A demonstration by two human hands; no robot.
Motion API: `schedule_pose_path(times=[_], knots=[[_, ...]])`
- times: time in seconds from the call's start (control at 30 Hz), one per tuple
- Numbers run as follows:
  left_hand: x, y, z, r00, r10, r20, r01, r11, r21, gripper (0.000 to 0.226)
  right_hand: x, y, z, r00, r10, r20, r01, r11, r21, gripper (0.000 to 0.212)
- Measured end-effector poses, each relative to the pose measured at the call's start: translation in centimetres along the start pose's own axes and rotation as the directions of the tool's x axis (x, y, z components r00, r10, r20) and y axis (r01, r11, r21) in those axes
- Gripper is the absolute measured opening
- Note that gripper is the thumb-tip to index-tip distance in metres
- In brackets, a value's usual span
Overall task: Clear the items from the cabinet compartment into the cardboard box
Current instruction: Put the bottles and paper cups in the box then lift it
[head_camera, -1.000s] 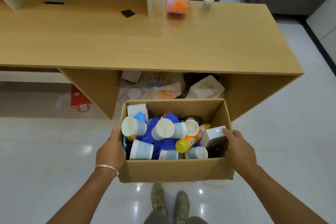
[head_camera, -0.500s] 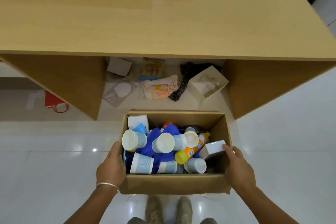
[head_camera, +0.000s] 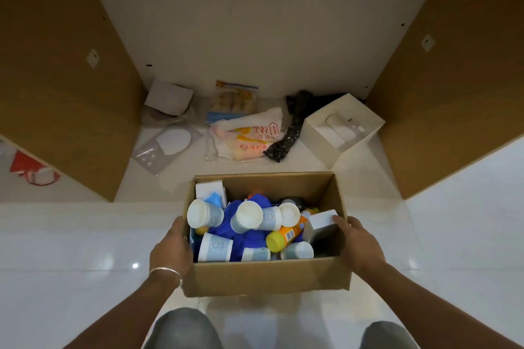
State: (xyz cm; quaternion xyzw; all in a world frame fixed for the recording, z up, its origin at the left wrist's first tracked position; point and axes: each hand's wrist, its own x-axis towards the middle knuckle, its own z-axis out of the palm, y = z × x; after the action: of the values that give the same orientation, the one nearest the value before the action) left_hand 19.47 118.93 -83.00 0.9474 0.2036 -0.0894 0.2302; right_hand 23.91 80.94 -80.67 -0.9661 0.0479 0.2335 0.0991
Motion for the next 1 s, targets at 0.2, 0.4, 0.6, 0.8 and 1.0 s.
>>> schedule_pose_path(times=[0.2,0.4,0.6,0.8,1.0], knots=[[7.2,-0.8,7.0,1.0,0.006,-0.016,-0.006,1.0,0.021,0.02,8.1,0.5,5.7,0.999,-0.011,-0.036,0.011,1.0,0.007,0.064],[11.0,-0.7,9.2,0.999,0.019,-0.044,-0.019,1.0,0.015,0.023,10.8,0.9,7.2,0.995,0.025,-0.1,-0.029,0.999,-0.039,0.069],[14.3,0.2,9.3,0.989,0.074,-0.128,-0.071,0.997,0.024,0.019,14.4,0.3,6.0,0.992,-0.012,-0.128,0.004,0.998,-0.061,0.067],[18.0,1.4,9.2,0.988,0.055,-0.147,-0.054,0.998,0.016,0.02,18.6,0.3,4.8,0.988,-0.074,-0.138,0.061,0.994,-0.093,0.07],[21.9,3.0,9.2,0.979,0.065,-0.192,-0.061,0.998,0.027,0.012,23.3,-0.2,3.0,0.982,-0.116,-0.146,0.099,0.988,-0.117,0.076]])
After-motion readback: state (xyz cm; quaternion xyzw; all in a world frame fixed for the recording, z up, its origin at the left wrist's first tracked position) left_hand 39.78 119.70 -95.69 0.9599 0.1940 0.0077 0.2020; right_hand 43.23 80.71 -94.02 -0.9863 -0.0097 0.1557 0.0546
